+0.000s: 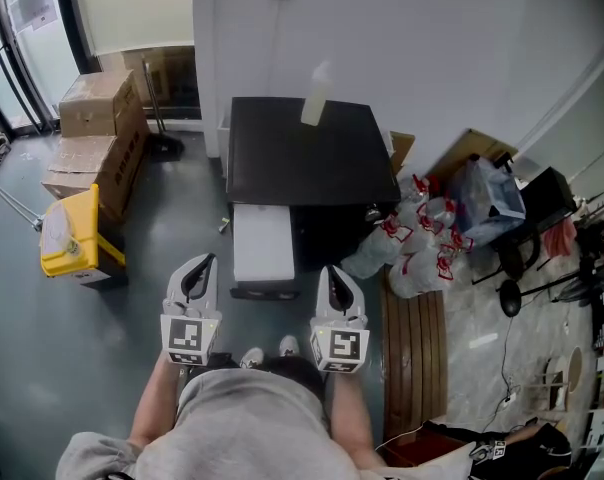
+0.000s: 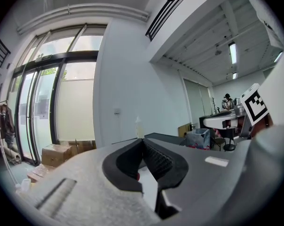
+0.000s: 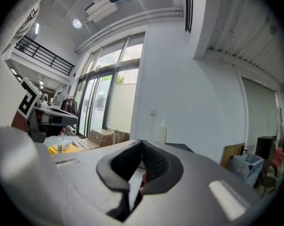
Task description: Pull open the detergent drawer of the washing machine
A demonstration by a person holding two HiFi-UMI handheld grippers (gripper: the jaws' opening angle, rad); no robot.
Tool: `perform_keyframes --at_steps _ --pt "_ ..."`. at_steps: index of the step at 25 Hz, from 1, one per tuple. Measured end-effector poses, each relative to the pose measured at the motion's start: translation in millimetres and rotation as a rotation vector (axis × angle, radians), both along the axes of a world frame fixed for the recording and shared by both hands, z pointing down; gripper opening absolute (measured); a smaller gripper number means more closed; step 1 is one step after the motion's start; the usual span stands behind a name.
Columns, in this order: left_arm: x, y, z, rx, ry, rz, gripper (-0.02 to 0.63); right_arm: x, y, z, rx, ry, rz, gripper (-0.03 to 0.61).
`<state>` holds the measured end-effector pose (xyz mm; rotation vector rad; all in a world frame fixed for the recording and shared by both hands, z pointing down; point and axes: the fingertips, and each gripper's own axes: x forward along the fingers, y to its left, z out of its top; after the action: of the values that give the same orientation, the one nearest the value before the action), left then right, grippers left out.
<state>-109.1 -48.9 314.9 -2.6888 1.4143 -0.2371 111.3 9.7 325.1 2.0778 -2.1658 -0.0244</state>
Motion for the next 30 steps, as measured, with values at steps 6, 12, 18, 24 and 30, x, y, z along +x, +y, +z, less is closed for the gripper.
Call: perform_keyframes --at_steps 6,12,18,24,30 --pt "-0.6 -3.6 -1.1 0.000 0.002 0.000 0.011 -3.0 -3.1 -0.9 -0.001 0.006 -0.004 0.006" --pt "1.3 -5.6 -0.8 -0.001 -0.004 -0.001 0.011 -3.7 -5.1 -0.9 -0.002 0.005 -0.014 0.005" --pt "-0.7 -8.6 -1.6 -0.002 0.003 -0.003 0.011 -5.8 -7.7 -0.9 -0.001 0.003 -0.016 0.005" --pt "0.1 -10.5 -2.5 -0.002 0.002 -0.003 0.011 -6.6 -8.5 -1.3 0.001 0.002 -0.018 0.005" --pt "-1.2 -11.4 -2.4 -0.003 0.003 -0.005 0.011 -7.2 -9.2 -1.5 0.000 -0.002 -0.017 0.005"
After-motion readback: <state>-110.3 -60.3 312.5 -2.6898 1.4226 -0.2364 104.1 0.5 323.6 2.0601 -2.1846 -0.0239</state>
